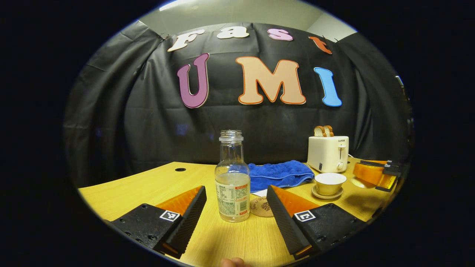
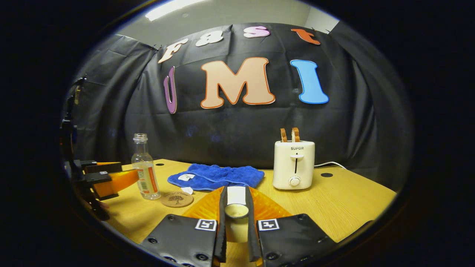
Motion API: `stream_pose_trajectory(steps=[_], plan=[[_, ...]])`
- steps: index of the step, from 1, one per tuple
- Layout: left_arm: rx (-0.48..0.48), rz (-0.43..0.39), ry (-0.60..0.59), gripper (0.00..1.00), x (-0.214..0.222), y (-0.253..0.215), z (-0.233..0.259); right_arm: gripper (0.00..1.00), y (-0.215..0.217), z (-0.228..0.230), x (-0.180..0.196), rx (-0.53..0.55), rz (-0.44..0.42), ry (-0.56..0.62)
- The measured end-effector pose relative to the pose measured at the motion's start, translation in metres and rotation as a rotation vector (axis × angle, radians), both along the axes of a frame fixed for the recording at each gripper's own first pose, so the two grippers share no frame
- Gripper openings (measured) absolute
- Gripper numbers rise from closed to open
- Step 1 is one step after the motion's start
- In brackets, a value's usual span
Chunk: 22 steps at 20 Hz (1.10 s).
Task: Open the teacup lid with one hand, grasp the water bottle and pour water into the teacup with the other hand; after pouring, place the water bottle on the coaster and then close the teacup lid.
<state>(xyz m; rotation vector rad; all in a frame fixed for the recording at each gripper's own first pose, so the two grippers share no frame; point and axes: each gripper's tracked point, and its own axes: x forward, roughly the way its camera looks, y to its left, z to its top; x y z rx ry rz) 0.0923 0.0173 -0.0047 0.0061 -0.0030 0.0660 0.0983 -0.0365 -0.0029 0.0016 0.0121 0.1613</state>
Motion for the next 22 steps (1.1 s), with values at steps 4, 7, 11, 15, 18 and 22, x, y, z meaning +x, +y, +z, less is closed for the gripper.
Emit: stream_pose_trajectory(steps=[4, 7, 11, 15, 18, 22], plan=[[0.001, 0.004, -0.002, 0.95, 0.016, 0.005, 0.001, 0.26, -0.008, 0.002, -0.015, 0.001, 0.004, -0.001], [0.001, 0.007, -0.003, 0.95, 0.030, 0.008, 0.000, 0.26, -0.011, 0.003, -0.022, 0.000, 0.006, 0.000], [0.006, -0.008, -0.002, 0.95, 0.047, 0.008, -0.001, 0.26, -0.011, 0.003, -0.026, 0.001, 0.009, 0.000], [0.003, 0.004, -0.005, 0.95, 0.065, 0.015, 0.000, 0.27, -0.011, 0.004, -0.028, 0.001, 0.009, 0.001], [0.002, -0.010, -0.002, 0.95, 0.078, 0.015, -0.001, 0.26, -0.013, 0.004, -0.029, -0.001, 0.002, 0.001], [0.001, -0.047, -0.002, 0.95, 0.084, 0.009, -0.002, 0.27, -0.011, 0.004, -0.033, 0.001, 0.010, 0.002]])
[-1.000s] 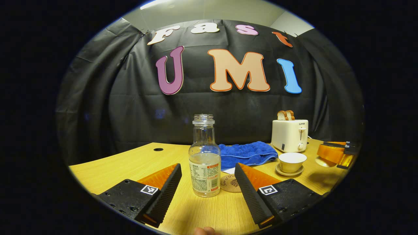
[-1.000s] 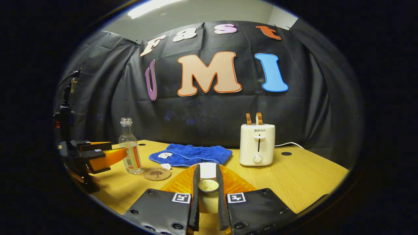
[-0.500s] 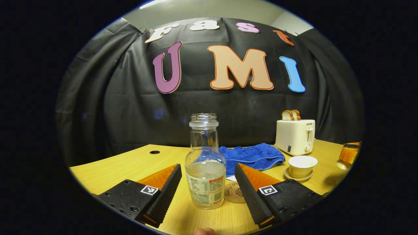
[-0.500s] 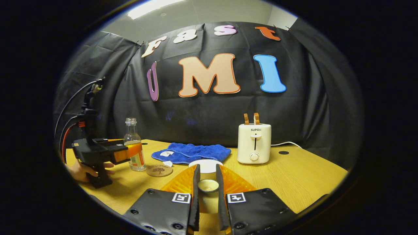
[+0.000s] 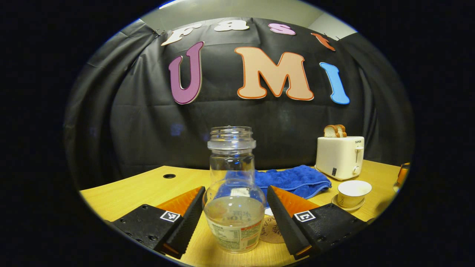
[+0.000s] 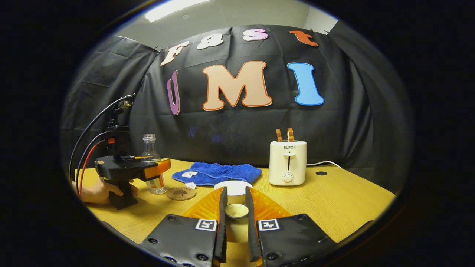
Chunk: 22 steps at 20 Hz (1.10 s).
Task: Open the teacup lid with one hand, grasp the water bottle and pour water into the teacup with the other hand; after pouring, place the water bottle on the coaster and then close the teacup lid.
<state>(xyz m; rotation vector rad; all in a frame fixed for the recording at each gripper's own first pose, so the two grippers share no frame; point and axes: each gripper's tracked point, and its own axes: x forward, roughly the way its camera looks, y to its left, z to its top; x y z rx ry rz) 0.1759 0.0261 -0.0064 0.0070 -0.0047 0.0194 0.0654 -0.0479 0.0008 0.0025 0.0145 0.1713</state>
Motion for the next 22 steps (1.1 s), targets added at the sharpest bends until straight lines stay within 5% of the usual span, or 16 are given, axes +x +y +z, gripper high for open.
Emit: stream_pose_trajectory(steps=[2, 10, 17, 22], plan=[[-0.001, 0.001, -0.002, 0.75, 0.000, 0.002, 0.001, 0.26, 0.002, 0.001, -0.004, 0.000, 0.012, 0.000], [0.066, -0.011, 0.017, 0.70, 0.006, -0.003, -0.002, 0.26, -0.018, 0.003, -0.023, 0.000, 0.000, 0.001], [0.542, -0.032, 0.068, 0.69, 0.030, -0.016, 0.001, 0.26, -0.057, 0.001, -0.028, 0.000, -0.006, 0.018], [0.901, -0.138, 0.099, 0.69, 0.043, -0.058, -0.003, 0.26, -0.093, 0.002, -0.024, -0.003, -0.048, 0.032]])
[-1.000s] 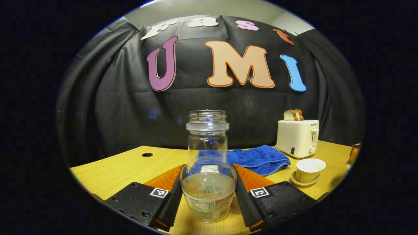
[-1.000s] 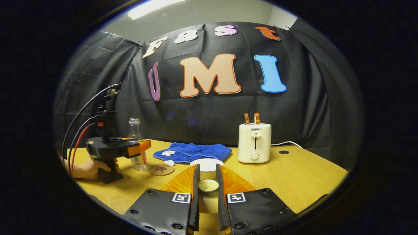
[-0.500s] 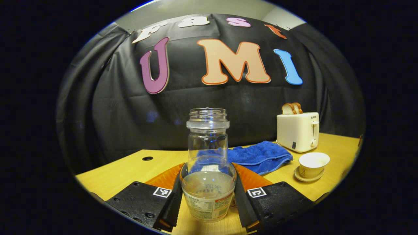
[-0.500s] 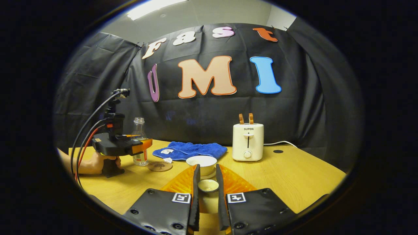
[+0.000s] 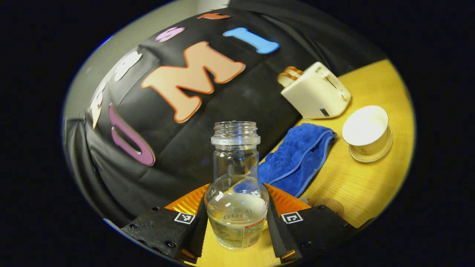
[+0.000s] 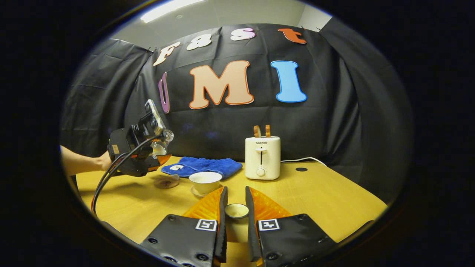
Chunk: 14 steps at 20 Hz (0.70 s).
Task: Open the teacup lid with one hand, grasp the water bottle and pour water into the teacup with the other hand; after pouring, place the water bottle on the coaster and then close the teacup lid.
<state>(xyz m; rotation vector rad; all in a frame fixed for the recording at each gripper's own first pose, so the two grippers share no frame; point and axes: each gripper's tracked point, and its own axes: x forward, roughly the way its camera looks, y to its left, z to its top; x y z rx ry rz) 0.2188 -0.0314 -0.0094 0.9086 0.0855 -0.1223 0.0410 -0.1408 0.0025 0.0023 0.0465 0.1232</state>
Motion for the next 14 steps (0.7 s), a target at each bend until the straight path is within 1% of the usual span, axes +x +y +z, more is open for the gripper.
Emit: stream_pose_trajectory(steps=[3, 5, 7, 10, 12, 14], plan=[[0.151, -0.044, 0.048, 0.69, 0.003, -0.016, -0.012, 0.26, -0.020, 0.000, 0.001, 0.002, -0.030, -0.003], [0.262, -0.079, 0.063, 0.69, 0.001, -0.028, -0.019, 0.26, -0.023, 0.001, 0.001, 0.001, -0.038, -0.006], [0.350, -0.110, 0.077, 0.69, -0.004, -0.036, -0.025, 0.26, -0.023, 0.001, -0.001, -0.006, -0.040, -0.008], [0.417, -0.141, 0.081, 0.69, -0.005, -0.048, -0.027, 0.26, -0.022, 0.001, -0.001, -0.003, -0.037, -0.007], [0.489, -0.151, 0.081, 0.69, 0.000, -0.055, -0.027, 0.26, -0.023, 0.002, 0.000, -0.006, -0.038, -0.008], [0.562, -0.157, 0.081, 0.69, -0.007, -0.054, -0.026, 0.26, -0.022, 0.003, -0.002, -0.003, -0.038, -0.007]])
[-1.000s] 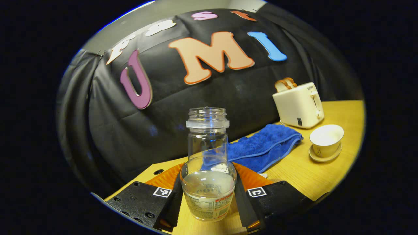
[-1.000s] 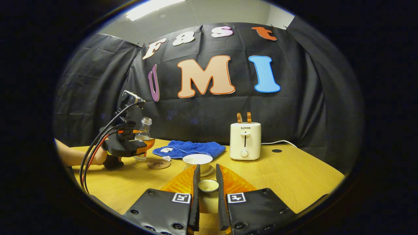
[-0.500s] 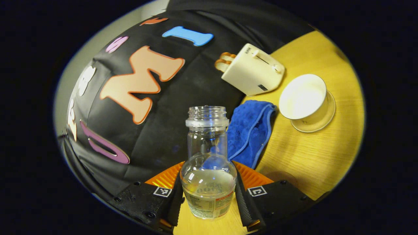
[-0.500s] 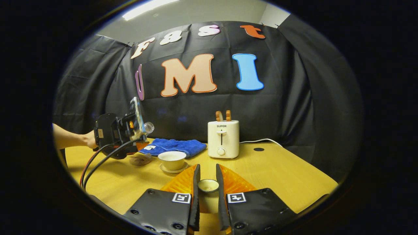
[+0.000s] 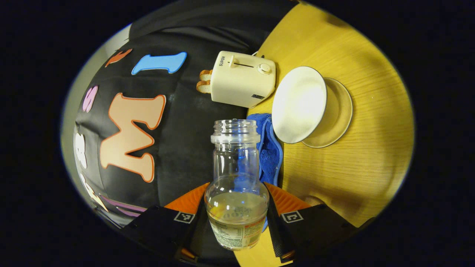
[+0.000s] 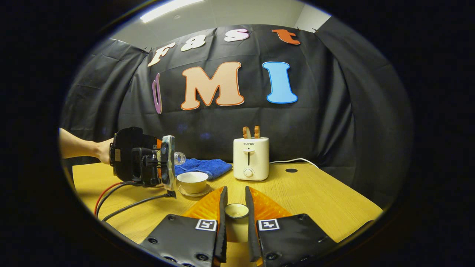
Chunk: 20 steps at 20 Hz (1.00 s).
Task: Open the teacup lid with one hand, grasp the water bottle and pour water into the teacup with the other hand; after pouring, place the water bottle on the coaster and then close the teacup lid.
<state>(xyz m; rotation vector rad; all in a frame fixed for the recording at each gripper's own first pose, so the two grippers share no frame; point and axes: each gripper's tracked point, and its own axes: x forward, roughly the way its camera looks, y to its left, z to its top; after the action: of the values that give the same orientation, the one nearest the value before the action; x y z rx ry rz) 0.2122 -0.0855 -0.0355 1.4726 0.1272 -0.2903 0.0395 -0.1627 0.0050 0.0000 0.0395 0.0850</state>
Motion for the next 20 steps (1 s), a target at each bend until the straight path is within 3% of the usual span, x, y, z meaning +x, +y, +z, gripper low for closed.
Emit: stream_pose_trajectory(steps=[11, 20], plan=[[0.243, -0.018, 0.009, 0.69, 0.003, -0.001, 0.004, 0.26, 0.000, 0.000, 0.000, -0.002, 0.004, -0.003], [0.374, -0.033, -0.014, 0.69, 0.007, 0.000, 0.015, 0.26, 0.000, 0.002, -0.001, -0.002, 0.005, -0.004]])
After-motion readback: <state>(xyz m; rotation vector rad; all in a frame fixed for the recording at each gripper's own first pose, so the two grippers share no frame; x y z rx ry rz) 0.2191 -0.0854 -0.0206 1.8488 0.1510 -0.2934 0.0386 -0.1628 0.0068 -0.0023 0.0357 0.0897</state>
